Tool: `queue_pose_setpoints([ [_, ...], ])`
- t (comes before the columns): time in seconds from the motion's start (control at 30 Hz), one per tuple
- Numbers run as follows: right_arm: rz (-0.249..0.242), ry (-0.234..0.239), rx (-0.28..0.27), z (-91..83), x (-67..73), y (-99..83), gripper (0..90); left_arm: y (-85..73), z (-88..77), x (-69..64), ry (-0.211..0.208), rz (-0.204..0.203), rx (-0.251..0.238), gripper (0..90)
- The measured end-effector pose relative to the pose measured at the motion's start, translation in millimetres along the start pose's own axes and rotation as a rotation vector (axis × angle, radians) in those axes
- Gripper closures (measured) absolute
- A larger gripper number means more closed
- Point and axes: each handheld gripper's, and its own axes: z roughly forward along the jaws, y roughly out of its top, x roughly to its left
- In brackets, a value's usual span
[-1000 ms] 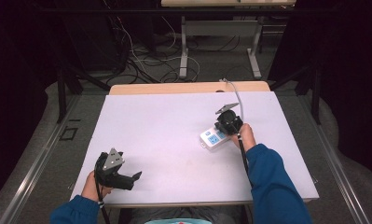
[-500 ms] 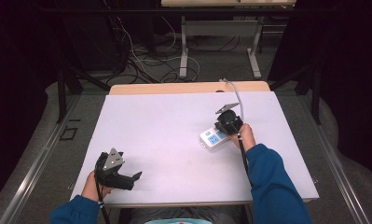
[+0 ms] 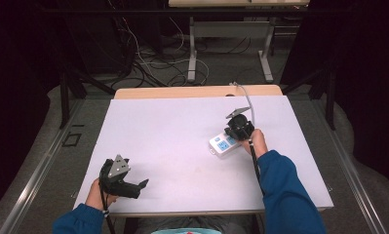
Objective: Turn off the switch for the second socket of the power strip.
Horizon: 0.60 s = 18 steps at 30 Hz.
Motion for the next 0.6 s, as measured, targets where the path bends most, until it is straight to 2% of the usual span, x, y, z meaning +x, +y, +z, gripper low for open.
queue_pose_setpoints([
  [0.03,-0.022,0.005,0.000,-0.2,-1.1,0.3,90.0,-0.1,0.2,-0.1,0.001,0.001,-0.003,0.1],
  [0.1,-0.002,0.001,0.004,-0.1,0.7,0.5,90.0,0.1,-0.6,0.0,-0.002,0.001,0.003,0.1],
  [0.23,-0.003,0.001,0.003,-0.1,0.5,0.4,90.0,0.1,-0.6,0.0,-0.002,0.001,0.003,0.1],
  [0.27,-0.019,0.004,-0.001,-0.1,-0.8,0.3,90.0,0.2,-0.6,0.0,-0.002,0.002,0.004,0.1],
  [0.4,0.000,0.002,0.000,-0.3,0.0,-0.1,90.0,-0.2,-0.1,-0.6,0.001,-0.002,-0.006,0.1],
  [0.6,0.009,0.000,-0.002,-0.2,-0.2,-0.4,90.0,0.2,-1.0,-0.3,-0.002,0.003,0.003,0.1],
])
